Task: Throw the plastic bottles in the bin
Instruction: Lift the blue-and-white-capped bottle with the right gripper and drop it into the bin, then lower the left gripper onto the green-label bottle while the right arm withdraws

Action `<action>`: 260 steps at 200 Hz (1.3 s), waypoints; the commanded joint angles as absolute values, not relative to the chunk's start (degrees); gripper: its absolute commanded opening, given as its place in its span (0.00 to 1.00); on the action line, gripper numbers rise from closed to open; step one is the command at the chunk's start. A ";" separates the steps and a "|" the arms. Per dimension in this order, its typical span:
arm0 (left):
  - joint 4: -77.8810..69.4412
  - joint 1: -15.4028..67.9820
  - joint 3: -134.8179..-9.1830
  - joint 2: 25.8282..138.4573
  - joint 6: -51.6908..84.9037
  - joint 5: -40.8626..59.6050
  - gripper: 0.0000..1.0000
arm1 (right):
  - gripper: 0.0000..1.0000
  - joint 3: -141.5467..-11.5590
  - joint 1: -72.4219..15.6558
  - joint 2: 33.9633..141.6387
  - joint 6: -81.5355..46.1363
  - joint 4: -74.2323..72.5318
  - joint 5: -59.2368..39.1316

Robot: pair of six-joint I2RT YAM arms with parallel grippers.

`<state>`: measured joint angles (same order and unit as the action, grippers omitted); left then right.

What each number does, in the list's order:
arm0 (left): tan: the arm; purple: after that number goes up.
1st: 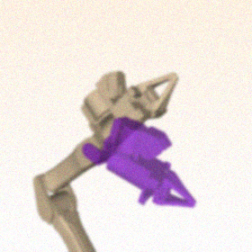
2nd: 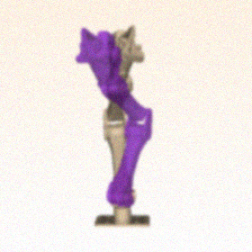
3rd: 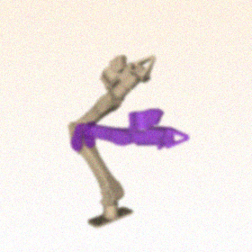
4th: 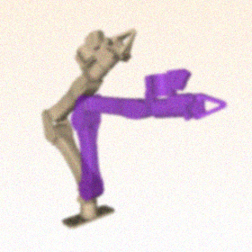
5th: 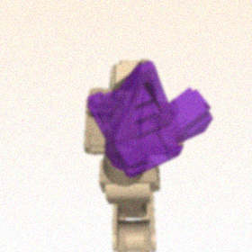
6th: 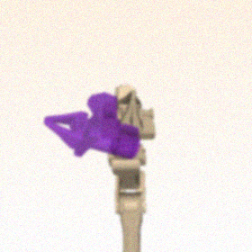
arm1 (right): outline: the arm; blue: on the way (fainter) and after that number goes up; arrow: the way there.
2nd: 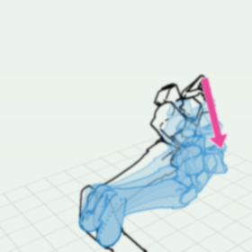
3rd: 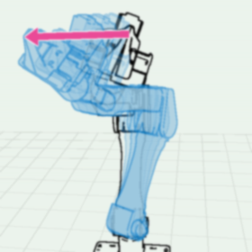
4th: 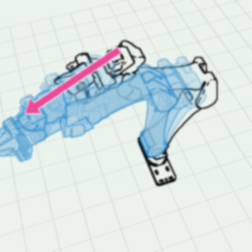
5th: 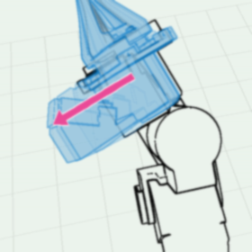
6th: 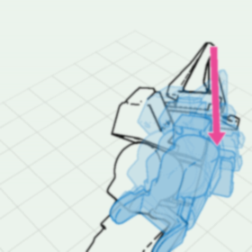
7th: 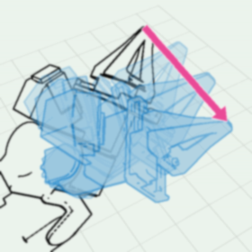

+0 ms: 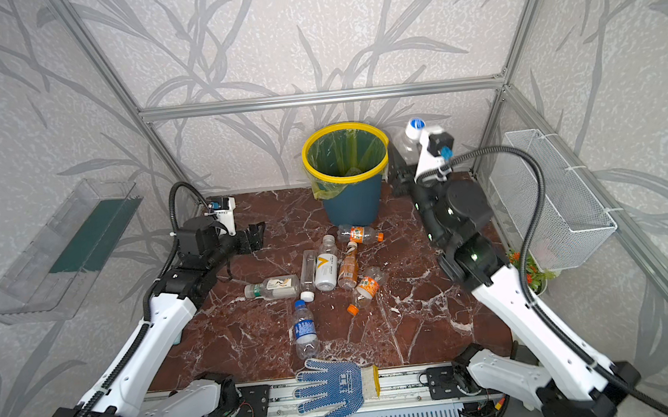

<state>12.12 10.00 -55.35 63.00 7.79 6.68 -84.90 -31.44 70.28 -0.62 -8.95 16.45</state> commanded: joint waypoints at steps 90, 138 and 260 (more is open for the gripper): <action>25.62 10.11 -49.34 50.21 25.07 7.96 0.97 | 0.99 -100.60 -25.21 88.41 -5.64 11.43 10.73; 28.53 10.19 -45.32 48.63 32.36 8.25 0.99 | 0.99 -75.97 -20.78 74.66 -10.75 6.00 10.57; 31.55 13.27 -34.80 47.10 58.95 5.61 0.99 | 0.99 -51.33 -16.35 68.34 -17.59 9.90 5.55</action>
<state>29.82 11.73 -36.67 47.18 50.57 7.84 -52.21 -16.53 67.18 -16.51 9.91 6.85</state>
